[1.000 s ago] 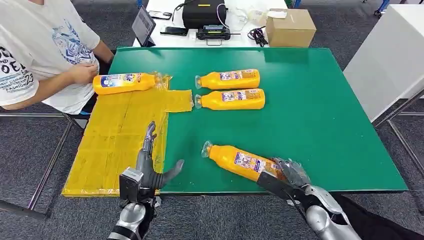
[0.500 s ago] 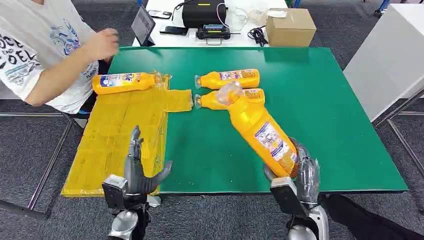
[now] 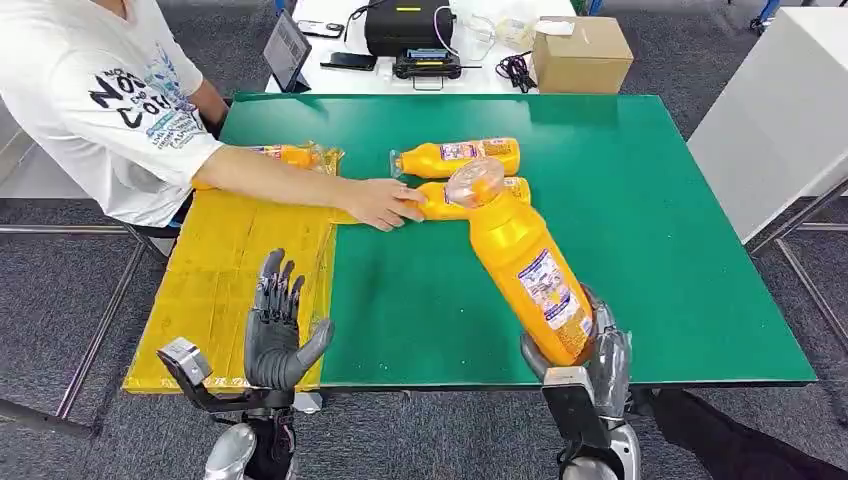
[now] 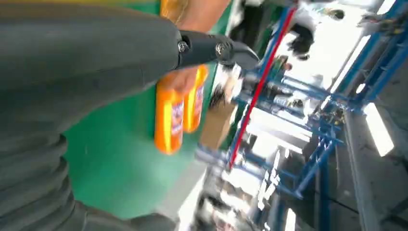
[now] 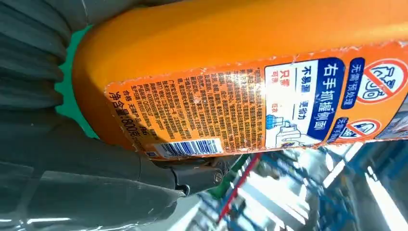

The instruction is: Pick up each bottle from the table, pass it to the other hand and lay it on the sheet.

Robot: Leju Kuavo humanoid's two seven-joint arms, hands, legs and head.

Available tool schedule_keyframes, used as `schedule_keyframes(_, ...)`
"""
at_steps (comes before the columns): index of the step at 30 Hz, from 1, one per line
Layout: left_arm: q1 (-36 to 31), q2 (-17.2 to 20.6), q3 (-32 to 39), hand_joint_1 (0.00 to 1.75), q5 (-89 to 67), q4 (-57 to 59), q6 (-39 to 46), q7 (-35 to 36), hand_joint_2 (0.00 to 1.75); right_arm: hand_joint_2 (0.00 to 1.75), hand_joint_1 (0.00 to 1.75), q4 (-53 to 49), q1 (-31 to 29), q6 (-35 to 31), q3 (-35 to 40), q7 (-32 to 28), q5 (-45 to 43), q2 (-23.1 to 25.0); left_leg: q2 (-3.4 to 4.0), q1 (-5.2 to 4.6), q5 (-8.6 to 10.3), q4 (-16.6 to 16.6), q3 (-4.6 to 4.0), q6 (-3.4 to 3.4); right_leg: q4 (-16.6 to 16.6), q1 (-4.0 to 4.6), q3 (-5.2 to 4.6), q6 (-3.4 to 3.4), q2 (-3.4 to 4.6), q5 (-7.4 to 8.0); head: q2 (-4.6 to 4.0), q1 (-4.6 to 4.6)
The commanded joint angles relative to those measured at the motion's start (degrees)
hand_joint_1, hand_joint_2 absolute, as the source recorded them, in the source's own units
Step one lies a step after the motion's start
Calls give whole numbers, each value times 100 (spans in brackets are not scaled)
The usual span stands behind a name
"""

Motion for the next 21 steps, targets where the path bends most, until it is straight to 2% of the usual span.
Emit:
schedule_keyframes(1, -273, 398, -850, 0, 644, 533, -811, 552, 175, 175, 175, 2678, -863, 61, 1250, -433, 30, 258, 36, 18, -12, -13, 48, -18, -21, 20, 41, -22, 30, 2, 0, 0)
schedule_keyframes(8, -320, 430, -1085, 0, 631, 737, -1126, 650, 175, 175, 175, 3178, -1148, 141, 1994, -319, -83, 305, 23, 15, -8, -11, 39, -15, -15, 16, 32, -18, 18, -2, 0, 0)
schedule_keyframes(11, -422, 417, -1107, 0, 46, 804, -689, 436, 175, 175, 175, 3427, -1318, 150, 2375, -230, -13, 311, 23, 14, -11, -7, 37, -14, -11, 15, 30, -17, 19, -4, 0, -2)
schedule_keyframes(21, -550, 325, -940, 0, -107, 1107, -570, 469, 175, 175, 175, 3750, -1547, 275, 2591, -215, -74, 440, 8, 8, -4, -7, 24, -12, -9, 9, 21, -13, 6, -2, 0, 4)
